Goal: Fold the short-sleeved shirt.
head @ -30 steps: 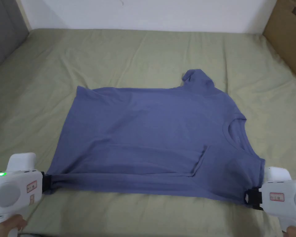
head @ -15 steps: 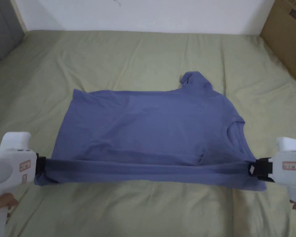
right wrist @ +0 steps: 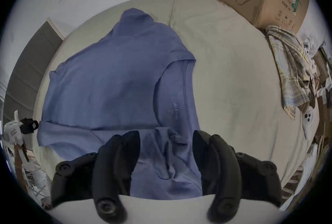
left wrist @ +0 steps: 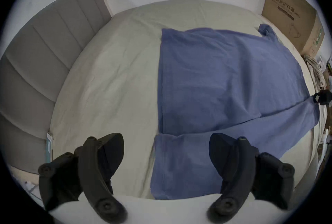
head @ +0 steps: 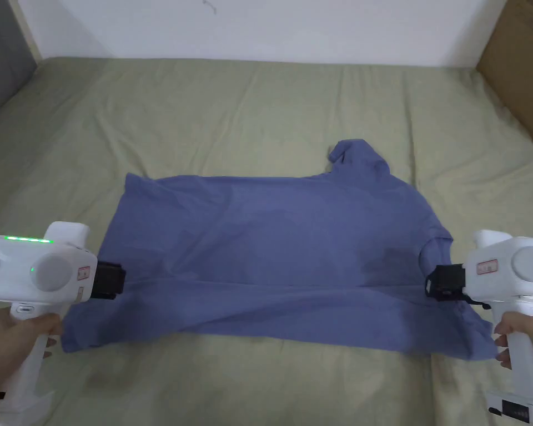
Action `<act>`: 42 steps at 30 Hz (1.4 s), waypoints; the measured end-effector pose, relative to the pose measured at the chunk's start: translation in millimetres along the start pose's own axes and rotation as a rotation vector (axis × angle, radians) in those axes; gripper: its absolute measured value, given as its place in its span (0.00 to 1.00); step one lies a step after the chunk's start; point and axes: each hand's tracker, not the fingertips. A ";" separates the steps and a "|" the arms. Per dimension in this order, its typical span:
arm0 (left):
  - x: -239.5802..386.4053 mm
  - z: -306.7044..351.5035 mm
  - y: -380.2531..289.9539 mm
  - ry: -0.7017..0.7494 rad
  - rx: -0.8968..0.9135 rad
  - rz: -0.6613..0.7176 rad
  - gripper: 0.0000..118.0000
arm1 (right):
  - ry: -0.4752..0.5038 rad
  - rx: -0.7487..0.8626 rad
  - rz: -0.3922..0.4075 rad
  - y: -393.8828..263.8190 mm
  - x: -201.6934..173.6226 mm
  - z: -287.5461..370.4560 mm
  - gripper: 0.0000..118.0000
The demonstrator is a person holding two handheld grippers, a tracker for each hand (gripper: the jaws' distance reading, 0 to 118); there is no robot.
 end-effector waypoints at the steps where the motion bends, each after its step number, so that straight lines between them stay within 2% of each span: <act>1: -3.8 6.1 -1.1 0.003 0.015 0.014 0.86 | 0.005 0.012 0.005 -1.3 -0.4 6.0 0.57; 5: -13.9 41.5 -12.3 -0.053 0.080 0.085 0.85 | -0.001 0.096 0.030 -20.1 -15.3 42.1 0.55; 6: -15.0 50.9 -18.3 -0.069 0.092 0.096 0.81 | 0.019 0.111 0.034 -24.6 -17.7 48.8 0.49; 7: -15.6 58.0 -24.1 -0.086 0.110 0.106 0.70 | 0.028 0.113 0.038 -30.1 -20.4 53.7 0.37; 8: -12.2 70.0 -34.7 -0.100 0.118 0.108 0.51 | 0.037 0.121 0.046 -37.9 -24.0 59.1 0.17; 9: -11.4 75.1 -43.6 -0.107 0.111 0.105 0.15 | 0.043 0.126 0.060 -46.4 -27.1 62.1 0.01; 10: -9.7 77.1 -53.5 -0.110 0.099 0.103 0.00 | 0.041 0.126 0.061 -54.8 -30.7 64.0 0.00; 15: -5.7 80.6 -95.5 -0.125 0.065 0.100 0.00 | 0.062 0.066 0.069 -97.6 -40.8 61.0 0.00; 17: -11.8 79.5 -99.5 -0.119 0.069 0.149 0.00 | 0.070 0.062 0.042 -108.5 -41.6 61.4 0.00; 20: -23.2 71.6 -95.1 -0.132 0.060 0.248 0.14 | 0.081 0.053 0.011 -112.3 -36.6 58.9 0.00; 21: -25.7 65.4 -92.1 -0.137 0.046 0.254 0.44 | 0.079 0.052 0.007 -114.1 -37.0 59.2 0.00; 22: -27.1 58.5 -89.6 -0.137 0.034 0.258 0.68 | 0.077 0.048 0.009 -110.5 -32.6 56.8 0.00; 23: -26.6 50.6 -87.8 -0.128 0.028 0.258 0.85 | 0.070 0.046 0.014 -111.3 -33.4 57.4 0.00; 24: -25.9 45.0 -83.2 -0.120 0.022 0.255 0.89 | 0.060 0.045 0.022 -112.3 -34.4 58.2 0.00; 27: -24.2 15.1 -79.7 -0.098 -0.043 0.247 0.85 | 0.049 0.042 0.032 -109.7 -27.2 53.2 0.00; 29: -21.4 -2.3 -82.2 -0.111 -0.069 0.251 0.68 | 0.050 0.037 0.019 -110.1 -24.6 51.7 0.00; 30: -17.5 -6.0 -84.1 -0.062 -0.080 0.238 0.67 | 0.051 0.035 0.009 -109.8 -21.1 50.9 0.00; 31: -15.2 -1.1 -83.6 -0.081 -0.054 0.232 0.63 | 0.050 0.034 0.000 -110.2 -19.1 50.6 0.00; 32: -14.6 3.5 -82.9 -0.075 -0.039 0.211 0.52 | 0.049 0.039 -0.014 -111.0 -16.6 50.9 0.00; 33: -14.1 8.2 -81.7 -0.063 -0.014 0.197 0.28 | 0.053 0.046 -0.029 -111.7 -13.4 51.4 0.00; 34: -15.4 10.1 -79.9 -0.082 -0.010 0.189 0.08 | 0.060 0.053 -0.045 -111.9 -9.4 51.3 0.01; 35: -15.8 9.9 -77.7 -0.145 -0.012 0.202 0.07 | 0.059 0.056 -0.058 -111.1 -6.1 50.3 0.06; 36: -13.6 11.9 -74.6 -0.132 -0.022 0.212 0.07 | 0.056 0.060 -0.072 -109.3 -2.2 49.3 0.23; 39: -8.6 8.1 -76.4 -0.077 -0.032 0.123 0.07 | 0.028 0.087 -0.111 -102.3 8.0 47.3 0.58; 42: -9.3 10.3 -73.9 -0.084 -0.030 0.125 0.07 | 0.039 0.098 -0.146 -91.1 17.5 32.4 0.58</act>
